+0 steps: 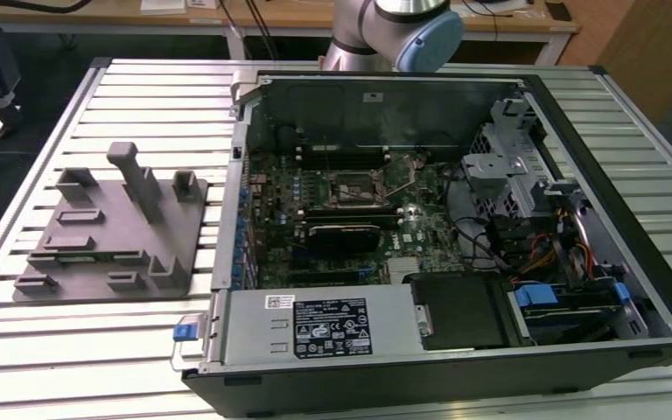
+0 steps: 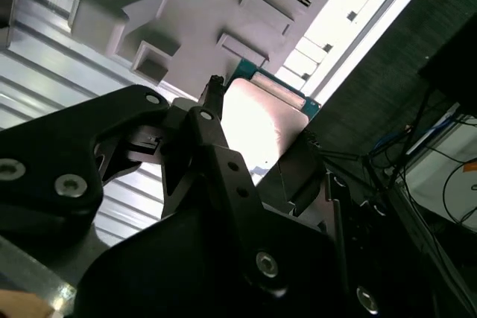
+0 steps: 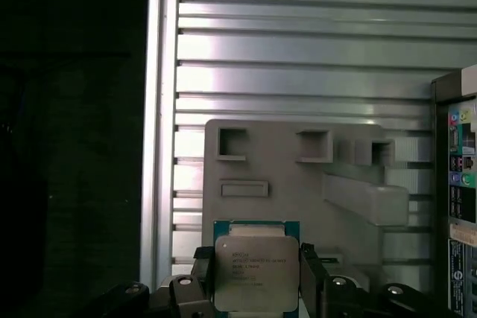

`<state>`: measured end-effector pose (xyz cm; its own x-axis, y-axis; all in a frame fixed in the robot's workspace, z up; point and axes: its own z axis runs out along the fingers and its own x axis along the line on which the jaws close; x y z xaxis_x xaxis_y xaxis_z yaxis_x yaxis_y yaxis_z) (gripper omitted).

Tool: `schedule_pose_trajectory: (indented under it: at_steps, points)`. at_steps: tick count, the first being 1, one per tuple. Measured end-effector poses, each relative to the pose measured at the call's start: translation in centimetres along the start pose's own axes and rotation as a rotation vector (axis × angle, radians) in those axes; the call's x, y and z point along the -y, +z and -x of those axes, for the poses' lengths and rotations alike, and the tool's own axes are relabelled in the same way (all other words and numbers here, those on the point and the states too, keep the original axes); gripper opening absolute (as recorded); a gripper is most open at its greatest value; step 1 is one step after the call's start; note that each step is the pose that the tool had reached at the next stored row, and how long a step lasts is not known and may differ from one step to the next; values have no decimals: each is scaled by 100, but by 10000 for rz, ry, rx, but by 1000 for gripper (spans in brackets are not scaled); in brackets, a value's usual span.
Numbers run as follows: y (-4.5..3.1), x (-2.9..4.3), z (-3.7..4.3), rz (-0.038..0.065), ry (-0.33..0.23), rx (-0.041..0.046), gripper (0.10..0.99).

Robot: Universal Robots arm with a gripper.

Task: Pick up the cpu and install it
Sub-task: 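Pick up the cpu and move it towards the insertion slot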

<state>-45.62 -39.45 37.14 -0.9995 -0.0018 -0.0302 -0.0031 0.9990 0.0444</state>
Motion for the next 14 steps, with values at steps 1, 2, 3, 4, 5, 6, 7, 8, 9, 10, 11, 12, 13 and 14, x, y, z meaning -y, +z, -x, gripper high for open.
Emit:
schedule_pose_trajectory:
  at_steps: [1,2,3,4,5,6,7,8,9,10,11,12,13,14]
  points:
    - [-5,0,0,0,0,2,545]
    - [-5,0,0,1,0,5,545]
    - [-5,-1,0,1,0,5,545]
    - [-5,-1,0,1,0,6,545]
    - [-6,-1,0,0,0,5,545]
    - [-7,-1,1,0,-1,5,545]
    - [-8,-2,5,-2,1,2,545]
    - [-8,-2,15,-2,1,2,545]
    - [-6,-1,29,-1,1,4,545]
    - [-6,-1,49,-1,0,4,545]
    - [-5,-1,72,-1,0,4,545]
    - [-4,-1,96,-1,1,4,545]
    - [-3,0,122,0,0,4,545]
    - [-3,0,152,-1,0,4,545]
